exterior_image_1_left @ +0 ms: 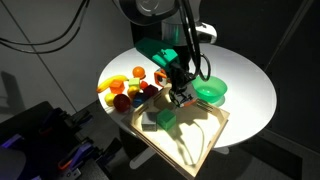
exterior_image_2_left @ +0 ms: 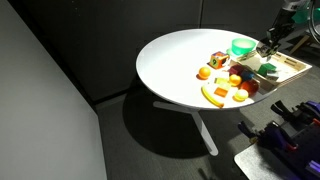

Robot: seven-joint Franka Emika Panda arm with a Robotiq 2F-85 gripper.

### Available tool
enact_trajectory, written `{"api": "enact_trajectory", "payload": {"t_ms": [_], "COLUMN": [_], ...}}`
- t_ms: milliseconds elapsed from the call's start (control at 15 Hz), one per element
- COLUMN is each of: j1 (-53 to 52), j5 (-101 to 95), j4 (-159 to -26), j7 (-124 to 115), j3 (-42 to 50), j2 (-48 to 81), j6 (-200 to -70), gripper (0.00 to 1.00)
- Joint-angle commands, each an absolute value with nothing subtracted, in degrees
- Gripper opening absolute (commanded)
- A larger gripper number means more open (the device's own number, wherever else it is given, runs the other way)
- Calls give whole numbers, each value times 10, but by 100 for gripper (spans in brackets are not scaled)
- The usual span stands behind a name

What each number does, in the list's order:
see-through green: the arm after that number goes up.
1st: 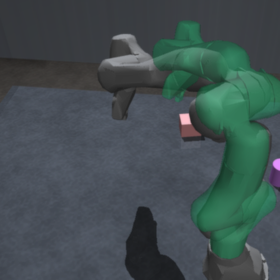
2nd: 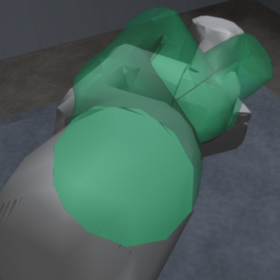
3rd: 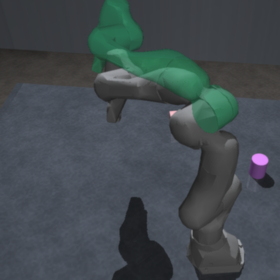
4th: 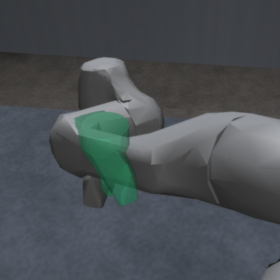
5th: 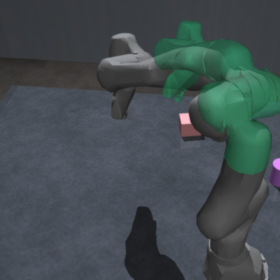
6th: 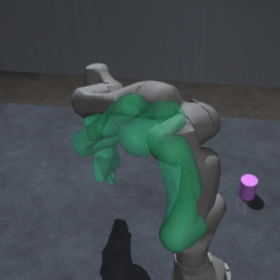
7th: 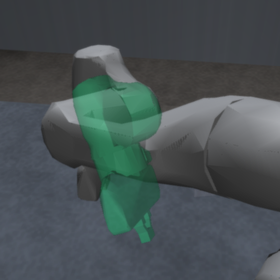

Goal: Pick up the block with the letter a on it and put it in the tray

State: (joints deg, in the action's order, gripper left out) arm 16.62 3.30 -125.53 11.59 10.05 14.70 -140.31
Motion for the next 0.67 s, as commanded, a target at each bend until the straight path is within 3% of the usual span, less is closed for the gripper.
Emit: {"api": "enact_trajectory", "payload": {"t_ms": [0,333,400,533,600], "j1": [174,173,173,173,172], "j5": [52,53,51,52,51], "j4": [-1268,-1266,-1267,-1267,-1267], "j7": [139,141,142,144,144], "j3": [102,102,102,101,101], "j2": [130,131,130,130,130], "j6": [-1404,-1400,-1400,-1399,-1399], "gripper": [4,4,40,47,56]}}
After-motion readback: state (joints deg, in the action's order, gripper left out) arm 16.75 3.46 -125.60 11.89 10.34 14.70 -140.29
